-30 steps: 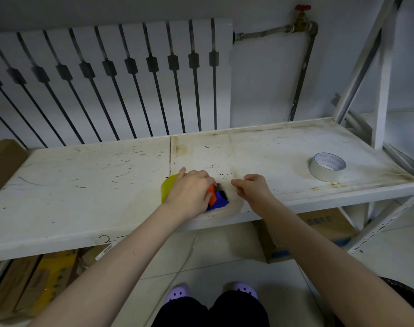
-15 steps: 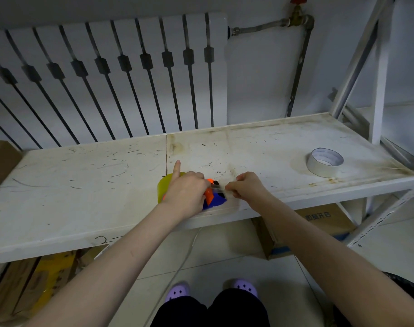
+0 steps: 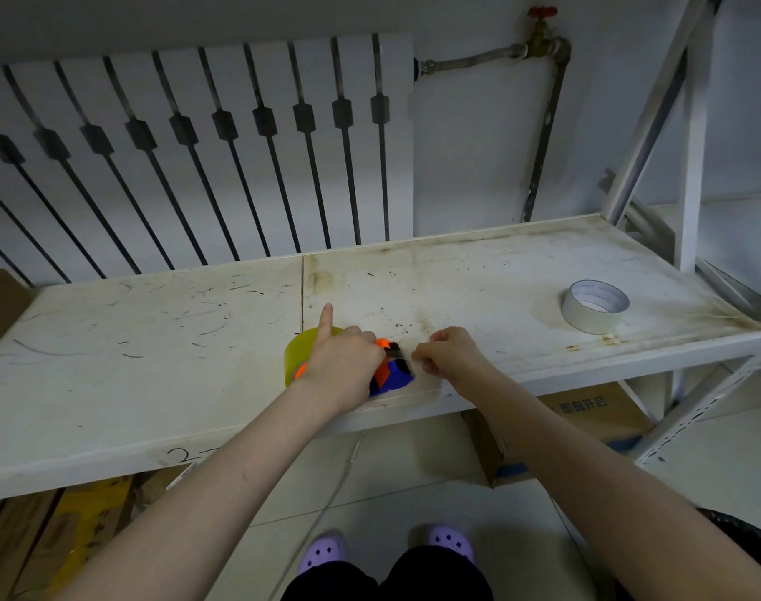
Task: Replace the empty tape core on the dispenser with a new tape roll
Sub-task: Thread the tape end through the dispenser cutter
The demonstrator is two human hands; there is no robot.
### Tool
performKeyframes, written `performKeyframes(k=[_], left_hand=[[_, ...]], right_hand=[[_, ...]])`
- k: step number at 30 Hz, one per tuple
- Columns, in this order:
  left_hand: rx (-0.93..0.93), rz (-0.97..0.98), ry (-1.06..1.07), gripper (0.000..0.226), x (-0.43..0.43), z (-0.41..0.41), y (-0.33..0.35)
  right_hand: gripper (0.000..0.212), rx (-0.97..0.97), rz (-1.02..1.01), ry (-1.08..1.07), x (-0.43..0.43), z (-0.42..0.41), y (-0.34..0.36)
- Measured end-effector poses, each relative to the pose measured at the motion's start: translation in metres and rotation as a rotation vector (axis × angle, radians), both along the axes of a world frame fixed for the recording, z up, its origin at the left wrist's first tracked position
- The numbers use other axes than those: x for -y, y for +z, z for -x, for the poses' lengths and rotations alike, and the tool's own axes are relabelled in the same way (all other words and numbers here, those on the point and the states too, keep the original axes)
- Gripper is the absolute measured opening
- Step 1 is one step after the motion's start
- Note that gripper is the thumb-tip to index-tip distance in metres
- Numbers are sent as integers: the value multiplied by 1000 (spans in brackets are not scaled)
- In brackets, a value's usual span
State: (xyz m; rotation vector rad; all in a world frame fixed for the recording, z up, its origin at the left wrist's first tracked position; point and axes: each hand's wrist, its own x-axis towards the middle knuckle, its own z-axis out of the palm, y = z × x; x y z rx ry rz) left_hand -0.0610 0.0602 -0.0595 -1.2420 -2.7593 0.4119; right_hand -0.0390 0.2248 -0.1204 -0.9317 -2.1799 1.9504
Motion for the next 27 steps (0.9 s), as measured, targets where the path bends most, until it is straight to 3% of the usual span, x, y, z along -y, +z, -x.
performKeyframes(k=[12, 17, 27], left_hand=[[-23, 36, -7, 27, -3, 1, -1], [-13, 113, 9, 35, -4, 6, -4], [-74, 175, -6, 35, -7, 4, 2]], right_hand=[[29, -60, 50, -101, 0, 4, 6], [26, -34, -57, -111, 3, 4, 0], [29, -215, -266, -178, 12, 6, 1]])
